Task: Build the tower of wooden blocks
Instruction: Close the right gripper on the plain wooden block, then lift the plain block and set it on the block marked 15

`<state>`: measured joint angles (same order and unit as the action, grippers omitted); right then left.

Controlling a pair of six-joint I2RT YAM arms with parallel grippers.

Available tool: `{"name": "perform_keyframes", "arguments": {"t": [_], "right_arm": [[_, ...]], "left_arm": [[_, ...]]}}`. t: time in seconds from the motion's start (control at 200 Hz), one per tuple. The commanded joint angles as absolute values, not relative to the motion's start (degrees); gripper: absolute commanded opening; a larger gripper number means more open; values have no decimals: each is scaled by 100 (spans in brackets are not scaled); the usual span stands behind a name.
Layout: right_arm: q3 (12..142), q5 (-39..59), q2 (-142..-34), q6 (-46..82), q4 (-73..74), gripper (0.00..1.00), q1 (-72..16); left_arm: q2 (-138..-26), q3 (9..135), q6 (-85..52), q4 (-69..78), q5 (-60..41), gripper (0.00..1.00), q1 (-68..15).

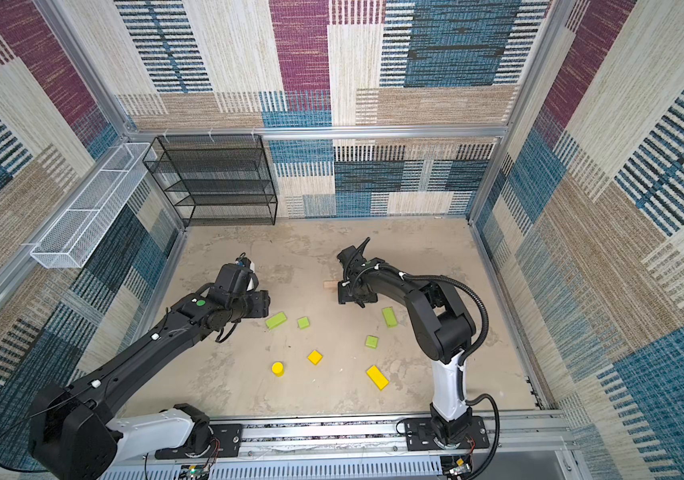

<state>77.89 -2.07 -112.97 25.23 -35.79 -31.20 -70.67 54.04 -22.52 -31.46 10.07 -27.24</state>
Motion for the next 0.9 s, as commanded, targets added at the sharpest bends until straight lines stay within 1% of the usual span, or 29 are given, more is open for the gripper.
{"name": "perform_keyframes", "arguments": {"t": [0.0,0.331,0.591,0.897], "right_arm": [[7845,-208,-11409,3093,-3432,49,-3260],[8320,-782,-11766,3575,-3544,49,-3706],[8770,-1128,-12072,3683,-3771,49,-3802],[9138,-1299,-12400,3709,-4011,51,-3850]], "left_arm": [[-7031,5361,-2321,-3012,896,69,-2725],[-6813,5192,-2285,-2991,1036,69,-2725],[-6737,5089,-2285,-2962,1099,69,-2724],[-6725,5071,-2251,-2949,1134,69,-2725]]}}
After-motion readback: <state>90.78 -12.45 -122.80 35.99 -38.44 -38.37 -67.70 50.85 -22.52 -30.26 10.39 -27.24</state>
